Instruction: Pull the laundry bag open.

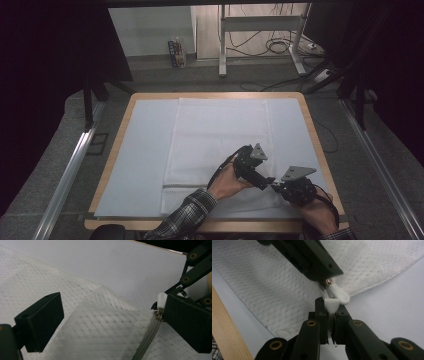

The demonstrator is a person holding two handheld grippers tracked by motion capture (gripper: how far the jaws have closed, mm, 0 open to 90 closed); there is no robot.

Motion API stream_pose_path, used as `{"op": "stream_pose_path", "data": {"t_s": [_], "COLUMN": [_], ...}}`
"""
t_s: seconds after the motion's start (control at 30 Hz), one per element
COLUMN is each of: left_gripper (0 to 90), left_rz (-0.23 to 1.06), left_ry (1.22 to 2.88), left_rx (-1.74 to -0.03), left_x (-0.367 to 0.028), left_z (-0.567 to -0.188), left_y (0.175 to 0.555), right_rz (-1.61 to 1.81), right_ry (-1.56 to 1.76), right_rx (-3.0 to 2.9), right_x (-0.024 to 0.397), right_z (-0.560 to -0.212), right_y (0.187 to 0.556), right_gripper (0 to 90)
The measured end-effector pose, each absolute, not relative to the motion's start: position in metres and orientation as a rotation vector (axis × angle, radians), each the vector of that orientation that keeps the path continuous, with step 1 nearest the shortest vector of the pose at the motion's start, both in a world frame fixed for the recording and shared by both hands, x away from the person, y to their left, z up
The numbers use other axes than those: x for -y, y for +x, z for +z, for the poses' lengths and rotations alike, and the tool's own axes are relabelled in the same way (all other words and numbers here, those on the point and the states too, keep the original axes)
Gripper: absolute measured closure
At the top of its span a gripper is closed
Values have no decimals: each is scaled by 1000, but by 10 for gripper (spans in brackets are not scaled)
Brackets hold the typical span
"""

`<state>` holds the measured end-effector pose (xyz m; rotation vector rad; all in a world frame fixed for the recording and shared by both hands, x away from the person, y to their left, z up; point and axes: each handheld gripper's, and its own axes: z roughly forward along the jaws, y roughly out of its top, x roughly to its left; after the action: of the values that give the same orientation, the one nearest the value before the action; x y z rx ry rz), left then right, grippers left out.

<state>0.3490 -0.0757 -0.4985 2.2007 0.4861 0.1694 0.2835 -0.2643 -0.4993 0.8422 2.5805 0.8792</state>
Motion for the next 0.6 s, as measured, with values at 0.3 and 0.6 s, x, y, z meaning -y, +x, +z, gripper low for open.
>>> {"op": "stream_pose_path", "data": {"t_s": [0.3,0.6], "left_gripper": [31,45], "left_rz": [181,248], "left_ry": [2210,2225], "left_rx": [-483,-541], "left_x": [89,75], "left_z": [-501,-498], "left_y": [348,354], "right_rz": [875,858], "right_ry": [833,828], "right_rx": [-2583,-2586], "right_x": [264,264], "right_z": [-499,-500], "right_y": [284,283], "right_gripper": [839,840]}}
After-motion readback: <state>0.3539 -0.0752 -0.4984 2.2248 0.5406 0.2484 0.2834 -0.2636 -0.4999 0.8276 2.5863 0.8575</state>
